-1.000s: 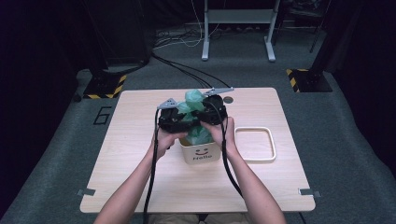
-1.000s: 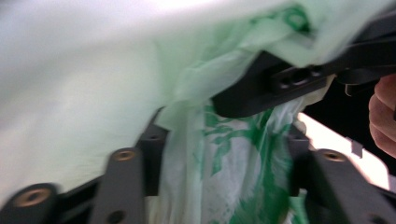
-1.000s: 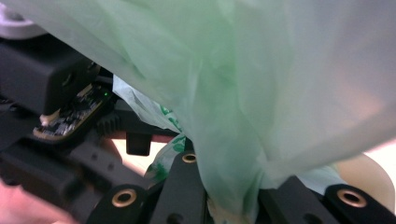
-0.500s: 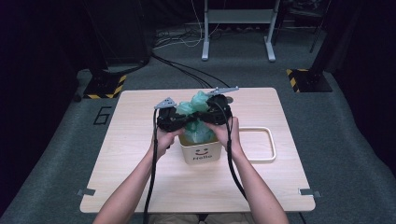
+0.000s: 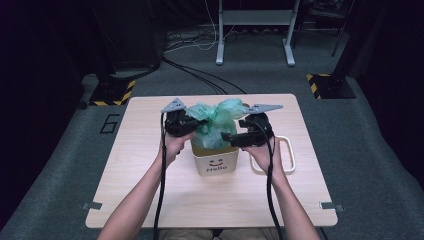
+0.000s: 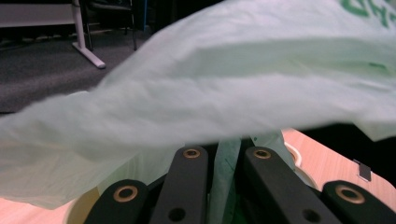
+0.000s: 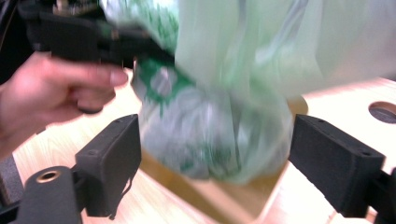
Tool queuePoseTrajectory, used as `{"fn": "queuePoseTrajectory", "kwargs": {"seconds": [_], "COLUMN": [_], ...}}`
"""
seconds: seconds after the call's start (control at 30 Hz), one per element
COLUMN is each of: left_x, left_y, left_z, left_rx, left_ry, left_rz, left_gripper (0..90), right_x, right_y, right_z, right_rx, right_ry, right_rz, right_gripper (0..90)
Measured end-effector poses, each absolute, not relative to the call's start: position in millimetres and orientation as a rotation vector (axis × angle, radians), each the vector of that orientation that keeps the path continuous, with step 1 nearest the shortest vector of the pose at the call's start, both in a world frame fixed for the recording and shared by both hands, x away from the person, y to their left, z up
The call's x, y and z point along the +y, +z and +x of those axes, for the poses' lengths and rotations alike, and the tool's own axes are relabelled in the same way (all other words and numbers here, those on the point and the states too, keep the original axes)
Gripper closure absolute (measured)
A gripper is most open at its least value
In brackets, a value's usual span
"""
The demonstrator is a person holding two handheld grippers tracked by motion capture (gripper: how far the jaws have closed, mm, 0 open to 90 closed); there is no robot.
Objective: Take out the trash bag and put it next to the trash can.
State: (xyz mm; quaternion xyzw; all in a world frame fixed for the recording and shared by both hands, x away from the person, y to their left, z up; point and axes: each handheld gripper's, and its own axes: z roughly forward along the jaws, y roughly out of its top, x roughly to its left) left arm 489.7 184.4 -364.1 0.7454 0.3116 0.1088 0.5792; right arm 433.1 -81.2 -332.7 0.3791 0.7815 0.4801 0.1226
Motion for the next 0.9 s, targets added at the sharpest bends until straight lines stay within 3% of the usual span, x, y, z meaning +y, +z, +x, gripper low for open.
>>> {"fn": "queuePoseTrajectory", "kwargs": {"seconds": [0.47,0.9], "left_x": [186.3,209.9], "left_y": [-344.9,-320.6], "left_z": [482.6,475.9], "left_rx": [0.681,0.677], "left_ry": [0.321,0.426], "left_rz": [1.735,1.709], "left_gripper": [90.0,90.0], "right_x": [-121.0,-137.8], "right_y": [-373.8,-487.5], "right_z": [377.1,351.1], "right_rx": [2.137,2.155], "right_ry": [1.383,1.08], "right_rz": [1.171,1.355], "right_gripper": [9.3,5.4]}}
